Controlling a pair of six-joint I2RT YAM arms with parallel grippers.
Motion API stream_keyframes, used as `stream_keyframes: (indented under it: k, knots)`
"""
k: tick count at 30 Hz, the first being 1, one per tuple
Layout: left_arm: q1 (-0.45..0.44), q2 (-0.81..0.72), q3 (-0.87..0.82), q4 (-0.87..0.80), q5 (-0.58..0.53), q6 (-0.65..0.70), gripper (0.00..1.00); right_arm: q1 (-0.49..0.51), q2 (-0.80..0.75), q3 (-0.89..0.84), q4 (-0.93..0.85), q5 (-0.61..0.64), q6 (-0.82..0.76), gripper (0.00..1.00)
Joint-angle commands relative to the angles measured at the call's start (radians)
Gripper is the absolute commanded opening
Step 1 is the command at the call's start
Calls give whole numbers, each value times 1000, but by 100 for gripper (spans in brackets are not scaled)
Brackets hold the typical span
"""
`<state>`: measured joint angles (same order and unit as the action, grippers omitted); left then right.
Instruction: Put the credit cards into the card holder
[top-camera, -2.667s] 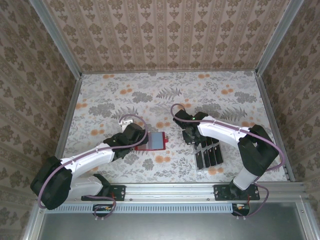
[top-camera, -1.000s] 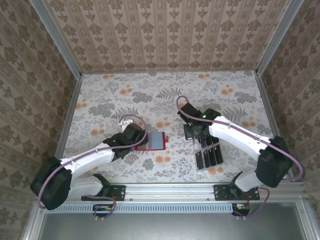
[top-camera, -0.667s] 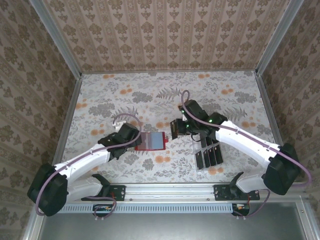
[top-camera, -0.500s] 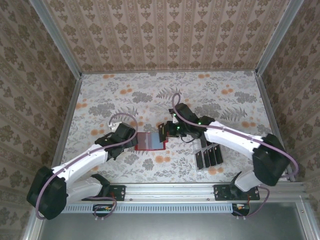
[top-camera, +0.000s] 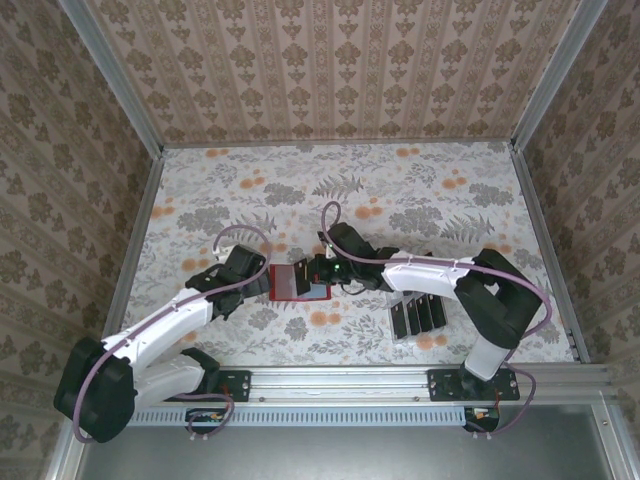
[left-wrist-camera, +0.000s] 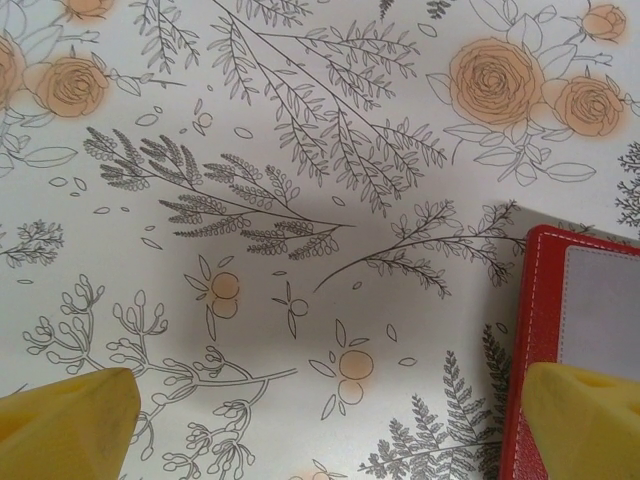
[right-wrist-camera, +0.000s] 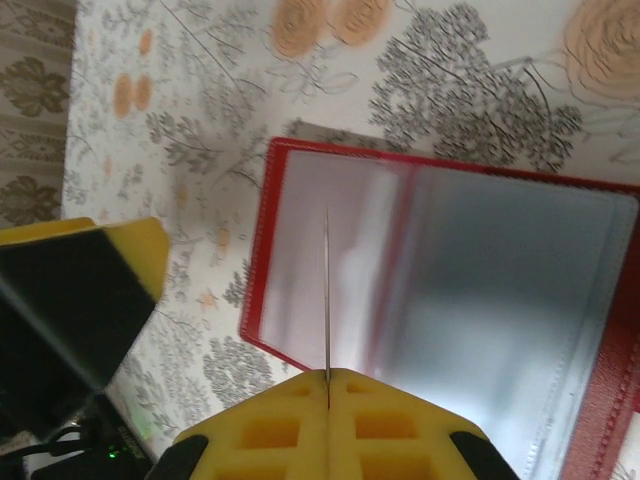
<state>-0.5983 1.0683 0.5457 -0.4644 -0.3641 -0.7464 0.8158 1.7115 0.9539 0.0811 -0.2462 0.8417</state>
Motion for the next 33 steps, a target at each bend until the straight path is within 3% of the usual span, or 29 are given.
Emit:
stream_keyframes:
  k: [1, 18, 33]
  knots:
    - [9, 14, 20, -3, 17, 30, 100, -10, 32, -44, 60, 13, 7, 0]
    - [-9, 30, 46, 81, 121, 103, 100, -41, 44, -135, 117, -2, 23, 0]
    - [-109, 227, 143, 35, 31, 167, 100, -43, 47, -142, 122, -2, 43, 0]
